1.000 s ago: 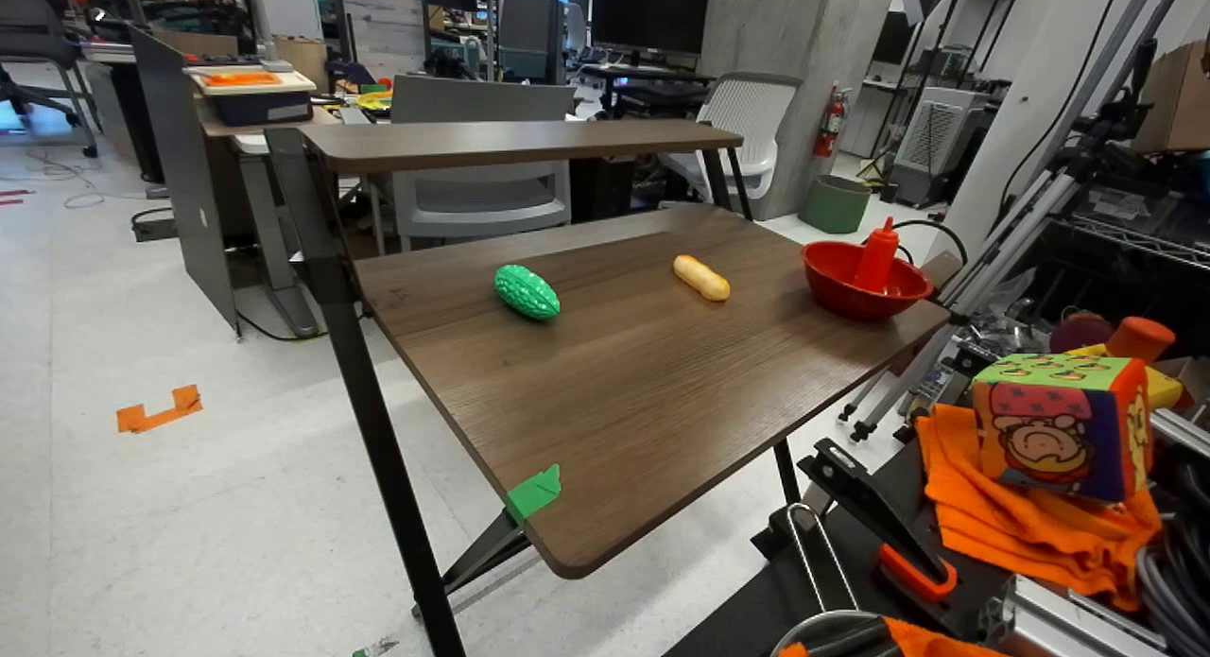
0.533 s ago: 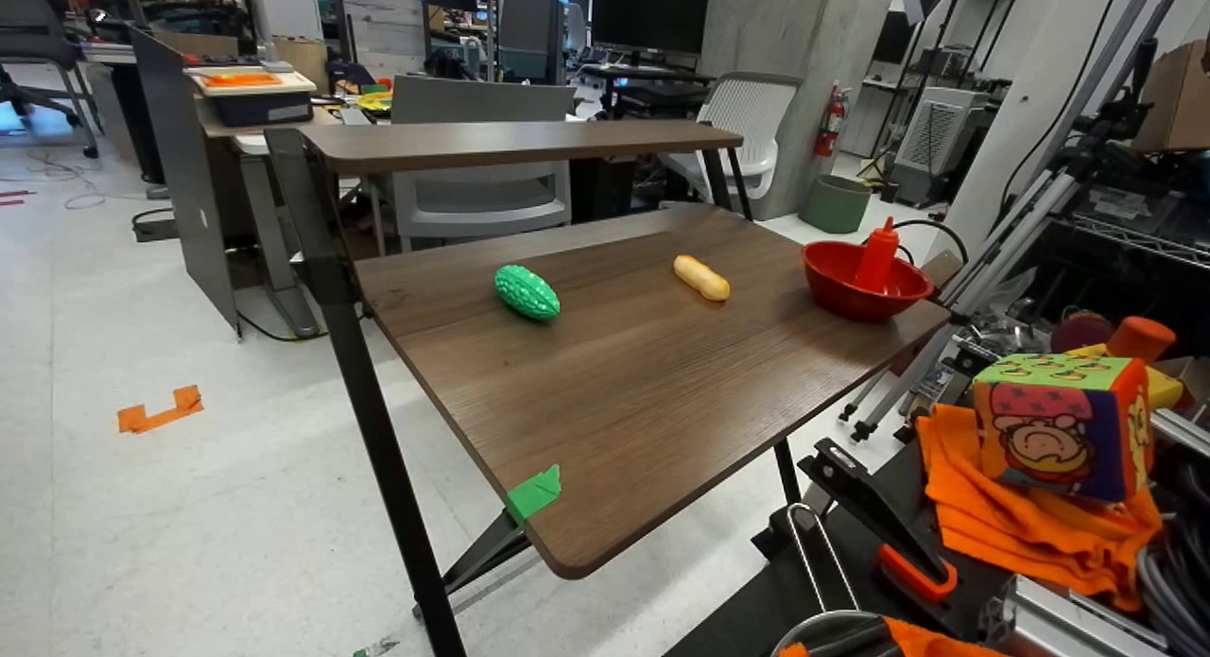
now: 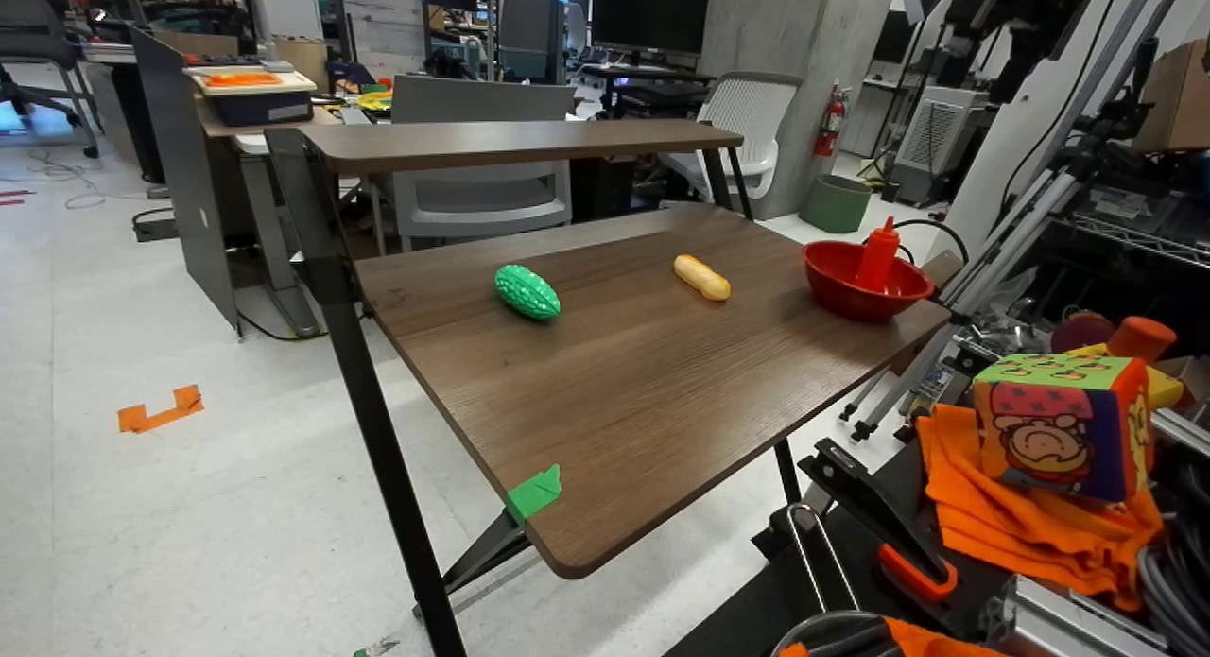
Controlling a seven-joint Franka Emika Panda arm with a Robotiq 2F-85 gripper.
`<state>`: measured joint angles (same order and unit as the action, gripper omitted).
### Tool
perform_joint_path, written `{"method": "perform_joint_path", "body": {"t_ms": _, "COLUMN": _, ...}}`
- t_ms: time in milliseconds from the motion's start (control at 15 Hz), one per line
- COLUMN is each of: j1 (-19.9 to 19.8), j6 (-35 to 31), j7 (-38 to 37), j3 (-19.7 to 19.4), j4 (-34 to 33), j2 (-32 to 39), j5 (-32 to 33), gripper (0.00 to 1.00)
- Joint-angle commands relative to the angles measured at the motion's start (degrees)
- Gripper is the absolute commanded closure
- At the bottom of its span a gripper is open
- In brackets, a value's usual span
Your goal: Take the red bottle out of the red bowl
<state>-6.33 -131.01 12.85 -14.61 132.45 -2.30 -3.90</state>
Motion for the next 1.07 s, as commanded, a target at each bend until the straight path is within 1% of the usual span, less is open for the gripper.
{"method": "perform_joint_path", "body": {"t_ms": 0, "j1": -2.1, "j6": -0.4, "j7": 1.7, "j3": 1.1, "j4": -4.6, "j2": 8.2, "j5": -0.6, "gripper": 0.00}}
{"method": "perform_joint_path", "body": {"t_ms": 267, "j1": -3.5, "j6": -1.5, "j7": -0.8, "j3": 1.4, "j4": -8.1, "j2": 15.0, "j5": 1.3, "gripper": 0.00}}
{"method": "perform_joint_path", "body": {"t_ms": 333, "j1": -4.0, "j6": -1.3, "j7": -0.3, "j3": 1.7, "j4": -9.3, "j2": 16.6, "j5": 0.2, "gripper": 0.00}}
{"method": "perform_joint_path", "body": {"t_ms": 600, "j1": -5.0, "j6": -0.5, "j7": -1.7, "j3": 2.6, "j4": -13.7, "j2": 22.4, "j5": 0.3, "gripper": 0.00}}
{"method": "perform_joint_path", "body": {"t_ms": 1000, "j1": -4.4, "j6": -0.9, "j7": -6.3, "j3": 3.5, "j4": -18.5, "j2": 29.1, "j5": 2.2, "gripper": 0.00}}
